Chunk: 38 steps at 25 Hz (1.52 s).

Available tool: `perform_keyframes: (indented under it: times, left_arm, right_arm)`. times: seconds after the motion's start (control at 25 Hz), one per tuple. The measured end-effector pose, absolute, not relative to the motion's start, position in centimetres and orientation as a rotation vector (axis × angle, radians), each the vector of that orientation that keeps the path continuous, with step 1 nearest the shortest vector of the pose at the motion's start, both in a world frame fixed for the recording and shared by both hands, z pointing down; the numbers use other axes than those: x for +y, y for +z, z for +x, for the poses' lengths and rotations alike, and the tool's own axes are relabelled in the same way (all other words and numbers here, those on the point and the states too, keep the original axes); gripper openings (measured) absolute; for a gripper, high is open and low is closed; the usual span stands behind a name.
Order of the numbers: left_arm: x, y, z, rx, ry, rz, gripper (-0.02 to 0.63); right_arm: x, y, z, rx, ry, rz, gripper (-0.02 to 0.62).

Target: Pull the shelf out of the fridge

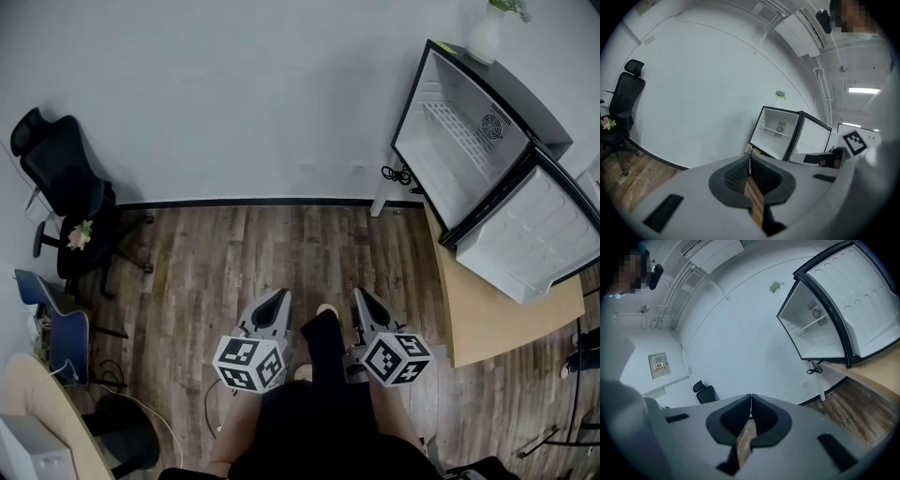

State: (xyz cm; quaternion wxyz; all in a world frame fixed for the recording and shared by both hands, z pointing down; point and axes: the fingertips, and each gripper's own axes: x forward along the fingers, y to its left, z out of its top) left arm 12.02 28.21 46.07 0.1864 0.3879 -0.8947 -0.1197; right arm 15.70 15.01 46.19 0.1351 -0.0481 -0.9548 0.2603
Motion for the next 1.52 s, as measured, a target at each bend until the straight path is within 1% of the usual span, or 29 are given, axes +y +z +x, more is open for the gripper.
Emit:
perform_keyframes:
  times: [0.2, 0.48, 1.52]
  left_arm:
    - [27.6, 46.2, 10.4, -2.53, -0.339, 1.081, 0.009]
    - [26.0, 45.7, 6.8, -2.545, -0.338, 1.077, 0.009]
    - [19.5, 44.3, -8.9, -2.587, -0.318, 1.023, 0.009]
  right_arm:
    - [14.7, 46.7, 14.2, -2.756, 0.756, -0.165, -0.009]
    - [13.4, 46.1, 10.0, -2.763, 0.763, -0.201, -0.008]
    - [6.1, 44.6, -5.9, -2.76, 0.768, -0.254, -0.008]
